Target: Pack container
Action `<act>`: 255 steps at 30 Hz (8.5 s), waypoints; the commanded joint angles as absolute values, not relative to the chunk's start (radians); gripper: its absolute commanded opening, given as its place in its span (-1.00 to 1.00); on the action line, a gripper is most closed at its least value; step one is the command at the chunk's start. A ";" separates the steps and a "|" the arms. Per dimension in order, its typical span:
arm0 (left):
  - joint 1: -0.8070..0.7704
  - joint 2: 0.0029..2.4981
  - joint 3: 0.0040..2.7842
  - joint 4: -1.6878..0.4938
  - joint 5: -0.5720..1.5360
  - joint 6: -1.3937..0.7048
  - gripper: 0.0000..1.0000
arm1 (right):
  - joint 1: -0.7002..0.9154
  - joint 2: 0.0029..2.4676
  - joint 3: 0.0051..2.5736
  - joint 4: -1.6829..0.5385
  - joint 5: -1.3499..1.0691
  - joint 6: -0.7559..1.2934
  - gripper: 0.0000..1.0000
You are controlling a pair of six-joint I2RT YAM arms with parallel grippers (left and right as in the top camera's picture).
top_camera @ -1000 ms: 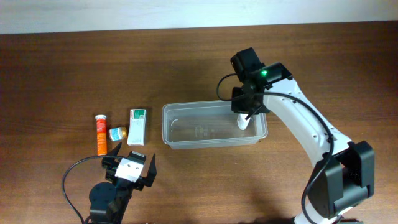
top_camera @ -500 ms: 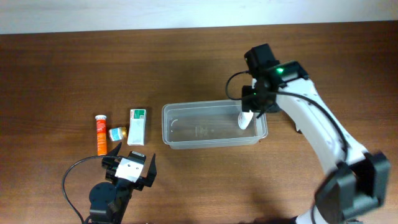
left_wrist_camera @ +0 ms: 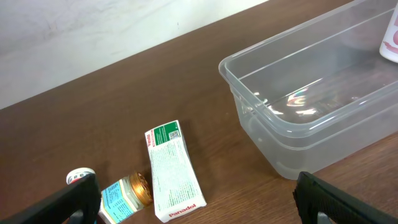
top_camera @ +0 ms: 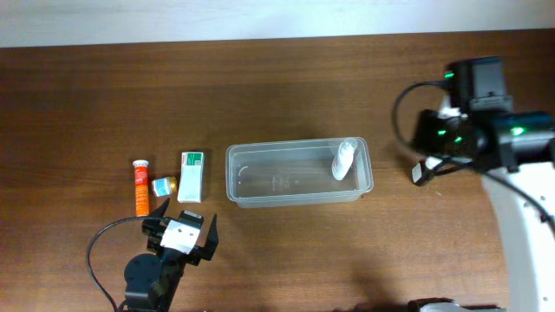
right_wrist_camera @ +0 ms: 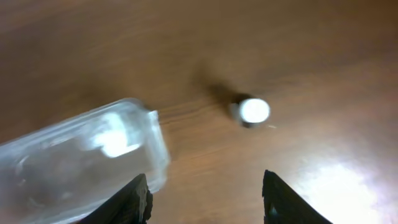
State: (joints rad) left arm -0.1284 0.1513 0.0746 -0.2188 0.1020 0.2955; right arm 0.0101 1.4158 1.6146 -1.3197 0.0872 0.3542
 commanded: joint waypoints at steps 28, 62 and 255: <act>-0.123 0.144 0.068 -0.213 0.117 0.307 1.00 | -0.199 1.849 1.482 -1.214 0.009 0.262 -0.19; -0.123 0.144 0.068 -0.213 0.117 0.307 1.00 | 0.059 1.404 1.646 -1.404 0.004 0.304 -0.92; 0.304 1.782 1.053 -0.569 -0.023 0.128 0.61 | -0.303 1.388 1.726 -1.437 0.045 0.580 0.97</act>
